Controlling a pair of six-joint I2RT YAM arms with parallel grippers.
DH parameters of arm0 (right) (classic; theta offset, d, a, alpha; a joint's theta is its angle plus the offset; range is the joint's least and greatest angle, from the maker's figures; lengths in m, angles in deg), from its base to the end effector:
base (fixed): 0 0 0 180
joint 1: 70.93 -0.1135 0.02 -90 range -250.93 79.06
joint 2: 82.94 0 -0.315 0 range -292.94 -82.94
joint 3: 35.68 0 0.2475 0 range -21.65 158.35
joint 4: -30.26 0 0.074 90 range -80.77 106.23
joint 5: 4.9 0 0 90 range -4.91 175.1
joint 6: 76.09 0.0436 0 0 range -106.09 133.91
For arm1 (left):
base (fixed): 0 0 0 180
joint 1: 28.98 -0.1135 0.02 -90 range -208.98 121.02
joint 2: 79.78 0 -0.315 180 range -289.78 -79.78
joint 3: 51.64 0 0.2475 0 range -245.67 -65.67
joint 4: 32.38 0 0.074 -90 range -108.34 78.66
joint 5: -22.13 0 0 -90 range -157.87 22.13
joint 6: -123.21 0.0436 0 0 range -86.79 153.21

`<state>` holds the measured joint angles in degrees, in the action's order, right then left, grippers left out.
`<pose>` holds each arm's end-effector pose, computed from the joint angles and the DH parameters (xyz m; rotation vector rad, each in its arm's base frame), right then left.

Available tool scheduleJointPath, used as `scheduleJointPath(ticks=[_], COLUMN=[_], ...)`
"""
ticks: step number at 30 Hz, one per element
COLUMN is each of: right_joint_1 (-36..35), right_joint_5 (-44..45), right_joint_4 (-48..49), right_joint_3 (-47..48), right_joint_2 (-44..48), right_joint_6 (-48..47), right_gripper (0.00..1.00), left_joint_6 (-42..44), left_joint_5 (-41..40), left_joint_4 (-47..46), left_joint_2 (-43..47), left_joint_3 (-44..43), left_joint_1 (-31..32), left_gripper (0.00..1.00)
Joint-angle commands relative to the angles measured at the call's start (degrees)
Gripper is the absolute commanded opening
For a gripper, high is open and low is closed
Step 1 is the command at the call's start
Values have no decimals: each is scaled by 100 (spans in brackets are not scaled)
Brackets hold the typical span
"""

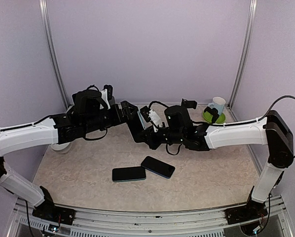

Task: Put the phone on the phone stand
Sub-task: Pass from the right arm to the left

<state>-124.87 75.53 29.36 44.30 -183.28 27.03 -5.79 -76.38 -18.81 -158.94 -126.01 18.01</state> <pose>0.2400 0.3419 0.2949 -0.8255 1.8817 0.9182 0.2220 -0.2285 0.3653 0.0319 1.9860 -0.8683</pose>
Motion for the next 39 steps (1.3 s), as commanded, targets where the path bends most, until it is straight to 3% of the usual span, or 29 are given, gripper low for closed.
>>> scheduleJointPath(ticks=[1, 11, 19, 25, 28, 31, 33, 35, 39], right_joint_1=[-121, -182, -213, -265, -263, -265, -252, -245, -187], right_joint_5=[-103, -98, -24, 99, 98, 111, 122, 175, 270], right_joint_4=[393, 347, 315, 229, 148, 132, 99, 56, -65], right_joint_3=[204, 272, 281, 356, 390, 413, 431, 415, 364], right_joint_2=[260, 225, 198, 136, 87, 53, 41, 45, 94], right_joint_6=[-27, -77, -113, -175, -190, -188, -184, -180, -224], right_gripper=[0, 0, 0, 2, 21, 55, 72, 85, 97], left_joint_6=[7, -59, -77, -130, -128, -70, 33, 168, 389], left_joint_5=[119, 202, 151, 166, 81, -55, -197, -357, -511], left_joint_4=[-183, -221, -192, -180, -178, -120, -38, 58, 269], left_joint_2=[-60, -154, -77, -114, -90, -14, 43, 72, 61], left_joint_3=[-169, -168, -129, -116, -86, -80, -103, -138, -226], left_joint_1=[-22, -31, -66, -69, -79, -128, -180, -241, -499], left_gripper=[99, 98, 75, 67, 65, 64, 65, 65, 66])
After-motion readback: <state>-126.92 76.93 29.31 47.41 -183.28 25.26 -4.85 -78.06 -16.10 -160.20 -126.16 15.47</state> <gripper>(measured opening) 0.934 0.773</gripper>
